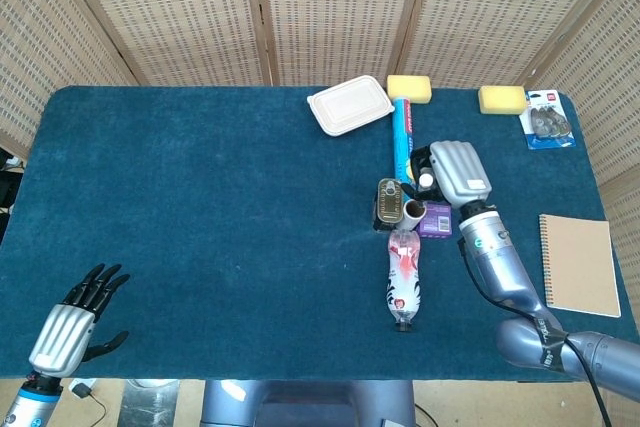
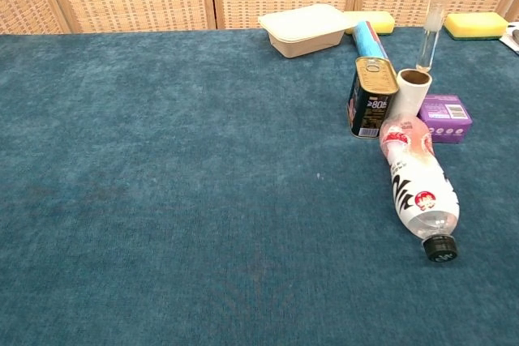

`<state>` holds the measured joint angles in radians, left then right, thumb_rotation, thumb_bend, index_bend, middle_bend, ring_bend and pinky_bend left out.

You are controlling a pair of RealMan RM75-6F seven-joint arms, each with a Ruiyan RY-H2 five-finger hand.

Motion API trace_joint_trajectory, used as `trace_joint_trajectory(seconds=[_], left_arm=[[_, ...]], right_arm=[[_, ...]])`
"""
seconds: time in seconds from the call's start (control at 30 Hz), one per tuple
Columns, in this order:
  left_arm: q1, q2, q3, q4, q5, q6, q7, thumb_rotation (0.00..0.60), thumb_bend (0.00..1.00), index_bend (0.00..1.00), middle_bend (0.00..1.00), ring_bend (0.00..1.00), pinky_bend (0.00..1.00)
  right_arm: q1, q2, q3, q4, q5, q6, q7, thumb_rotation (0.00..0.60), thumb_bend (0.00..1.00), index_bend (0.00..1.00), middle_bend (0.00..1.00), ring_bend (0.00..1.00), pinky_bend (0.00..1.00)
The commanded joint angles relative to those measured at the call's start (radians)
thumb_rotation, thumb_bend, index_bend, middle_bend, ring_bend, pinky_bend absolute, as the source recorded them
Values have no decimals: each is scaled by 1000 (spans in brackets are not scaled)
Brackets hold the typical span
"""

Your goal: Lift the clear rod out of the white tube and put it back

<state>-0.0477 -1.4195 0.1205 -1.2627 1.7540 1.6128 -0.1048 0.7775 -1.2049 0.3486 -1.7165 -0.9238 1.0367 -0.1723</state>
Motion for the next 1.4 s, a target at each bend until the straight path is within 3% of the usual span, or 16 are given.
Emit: trace_joint_trajectory(seconds=[0.03,1.4], left_arm=[[0,0,0,0,1,0,0,600,164,104,97,41,223],[-3,-4,5,0,2,-13,12,600,163,104,97,41,224]], right_arm=[[-2,-1,-1,3,1,-2,4,600,309,824,957,927,834],[7,-111,-52,109,-6,-53,14,600,309,824,958,927,833]])
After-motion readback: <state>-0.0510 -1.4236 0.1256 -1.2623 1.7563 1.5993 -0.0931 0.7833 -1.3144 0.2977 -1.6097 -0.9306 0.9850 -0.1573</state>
